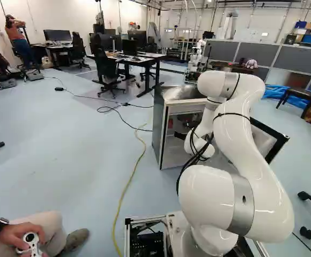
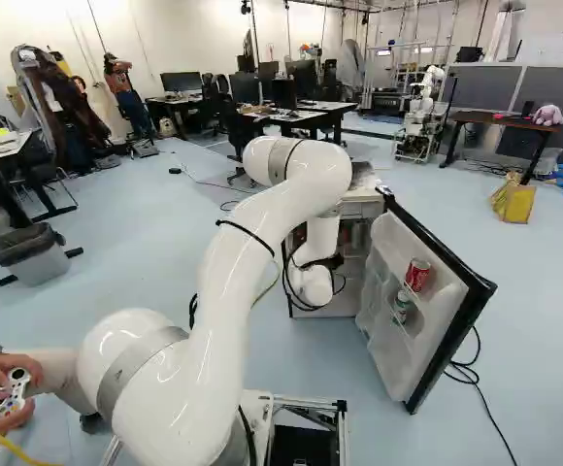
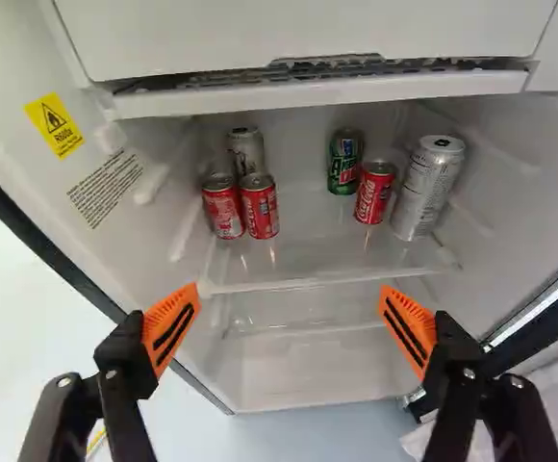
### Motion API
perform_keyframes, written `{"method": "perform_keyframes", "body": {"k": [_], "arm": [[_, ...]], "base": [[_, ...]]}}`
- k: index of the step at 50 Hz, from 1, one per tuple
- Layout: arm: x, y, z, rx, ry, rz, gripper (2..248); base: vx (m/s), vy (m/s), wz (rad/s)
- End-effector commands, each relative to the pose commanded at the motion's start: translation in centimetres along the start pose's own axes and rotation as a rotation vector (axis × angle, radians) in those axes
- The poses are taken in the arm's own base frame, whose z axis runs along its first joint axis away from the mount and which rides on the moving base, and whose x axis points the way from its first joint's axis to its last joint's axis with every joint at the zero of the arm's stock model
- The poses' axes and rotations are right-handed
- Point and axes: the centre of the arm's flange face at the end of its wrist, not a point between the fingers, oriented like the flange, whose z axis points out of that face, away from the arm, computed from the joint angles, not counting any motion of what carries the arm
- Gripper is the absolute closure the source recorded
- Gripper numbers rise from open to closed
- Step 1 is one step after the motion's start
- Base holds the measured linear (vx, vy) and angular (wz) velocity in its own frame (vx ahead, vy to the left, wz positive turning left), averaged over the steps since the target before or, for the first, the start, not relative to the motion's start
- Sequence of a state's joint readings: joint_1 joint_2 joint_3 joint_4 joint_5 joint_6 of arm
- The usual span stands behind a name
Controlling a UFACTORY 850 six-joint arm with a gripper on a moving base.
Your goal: Grab a drink from the fridge
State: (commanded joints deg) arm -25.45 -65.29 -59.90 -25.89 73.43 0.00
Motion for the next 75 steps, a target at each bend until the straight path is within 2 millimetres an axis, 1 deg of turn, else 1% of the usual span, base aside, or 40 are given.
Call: {"method": "perform_keyframes", "body": {"k": [55,75], "arm": [[0.0,1.4,3.5,0.092,0.035,-0.061,3],[-0.2,2.1,5.4,0.112,0.027,-0.089,3]], "base": [[0.0,0.0,0.0],[0.0,0.0,0.0]]}}
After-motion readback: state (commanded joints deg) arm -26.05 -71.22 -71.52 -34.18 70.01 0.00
